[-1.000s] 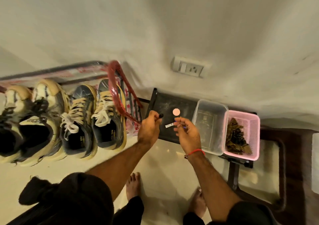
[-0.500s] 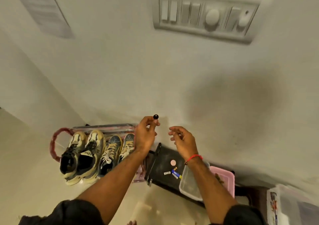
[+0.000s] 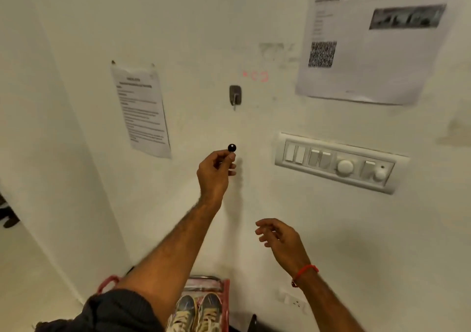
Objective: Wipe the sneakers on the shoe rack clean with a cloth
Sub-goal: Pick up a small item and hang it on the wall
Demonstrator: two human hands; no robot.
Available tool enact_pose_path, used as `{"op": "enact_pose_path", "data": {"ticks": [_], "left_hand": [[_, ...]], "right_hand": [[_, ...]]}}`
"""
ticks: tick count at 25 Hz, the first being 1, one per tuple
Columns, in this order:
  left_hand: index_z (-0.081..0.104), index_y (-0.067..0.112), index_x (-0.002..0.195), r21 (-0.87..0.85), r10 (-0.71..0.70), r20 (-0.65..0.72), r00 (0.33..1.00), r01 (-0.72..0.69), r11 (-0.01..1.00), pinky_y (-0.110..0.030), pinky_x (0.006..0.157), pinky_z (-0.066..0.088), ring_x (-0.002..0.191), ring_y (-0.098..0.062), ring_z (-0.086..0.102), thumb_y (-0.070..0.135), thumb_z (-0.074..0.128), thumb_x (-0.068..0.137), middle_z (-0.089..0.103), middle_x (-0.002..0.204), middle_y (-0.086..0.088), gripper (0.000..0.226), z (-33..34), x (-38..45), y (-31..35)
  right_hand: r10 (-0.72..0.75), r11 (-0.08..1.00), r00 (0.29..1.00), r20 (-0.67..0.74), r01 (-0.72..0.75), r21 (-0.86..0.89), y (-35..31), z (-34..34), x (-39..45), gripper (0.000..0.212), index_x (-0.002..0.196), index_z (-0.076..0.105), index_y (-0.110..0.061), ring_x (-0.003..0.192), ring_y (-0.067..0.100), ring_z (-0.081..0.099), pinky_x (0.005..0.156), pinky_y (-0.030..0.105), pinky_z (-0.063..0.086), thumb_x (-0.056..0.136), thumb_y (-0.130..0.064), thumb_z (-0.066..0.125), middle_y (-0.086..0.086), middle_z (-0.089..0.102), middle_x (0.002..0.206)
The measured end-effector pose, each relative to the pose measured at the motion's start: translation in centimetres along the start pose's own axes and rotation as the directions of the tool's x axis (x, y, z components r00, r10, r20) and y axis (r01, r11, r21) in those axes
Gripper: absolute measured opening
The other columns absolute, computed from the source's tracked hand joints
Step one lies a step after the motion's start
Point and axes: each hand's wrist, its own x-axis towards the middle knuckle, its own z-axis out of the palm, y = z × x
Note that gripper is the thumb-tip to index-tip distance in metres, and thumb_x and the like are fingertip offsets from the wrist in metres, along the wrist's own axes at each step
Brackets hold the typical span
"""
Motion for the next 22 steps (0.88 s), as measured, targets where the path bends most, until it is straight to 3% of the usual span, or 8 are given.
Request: {"op": "enact_pose_path", "data": {"ticks": [4,8,16,22], "left_hand": [[0.074,0.017,0.103,-0.122,0.042,0.001,0.999,-0.041,0.992,-0.034,0.079,0.063,0.080,-0.016,0.074,0.016,0.071,0.096,0.076,0.089,-0.001,0.008,1.2,5.1,3.2],[0.072,0.009,0.108,-0.267,0.040,0.032,0.999,-0.030,0.963,-0.038,0.087,0.062,0.082,-0.021,0.074,0.011,0.074,0.093,0.076,0.095,-0.013,0.016,1.9,8.8,4.6],[0.074,0.004,0.111,-0.377,0.051,0.054,0.997,-0.027,0.926,-0.036,0.086,0.062,0.088,-0.020,0.075,0.009,0.073,0.093,0.077,0.099,-0.013,0.018,1.9,10.2,4.8],[0.075,0.025,0.097,-0.278,0.065,0.089,0.994,-0.038,0.960,-0.036,0.094,0.059,0.095,-0.018,0.075,0.012,0.075,0.091,0.079,0.092,0.004,0.014,2.0,9.9,4.9]], "right_hand": [[-0.067,0.998,0.997,-0.036,0.067,0.013,-2.3,1.2,2.2,0.026,0.099,0.072,-0.023,0.082,0.015,0.070,0.076,0.030,0.058,0.099,-0.007,0.052,-0.004,0.074,0.090],[-0.054,0.998,0.996,-0.068,0.053,-0.013,-2.2,2.1,3.3,0.027,0.097,0.073,-0.023,0.081,0.015,0.070,0.076,0.028,0.058,0.098,-0.006,0.053,-0.004,0.074,0.089],[-0.067,0.996,0.989,-0.130,0.060,-0.058,-1.8,3.0,5.3,0.030,0.096,0.073,-0.024,0.082,0.015,0.070,0.074,0.026,0.056,0.098,-0.003,0.052,-0.004,0.075,0.089],[-0.153,0.987,0.949,-0.276,0.158,-0.004,-3.5,2.9,6.0,0.033,0.105,0.070,-0.026,0.087,0.014,0.069,0.076,0.026,0.056,0.098,0.000,0.051,-0.004,0.073,0.093]]}}
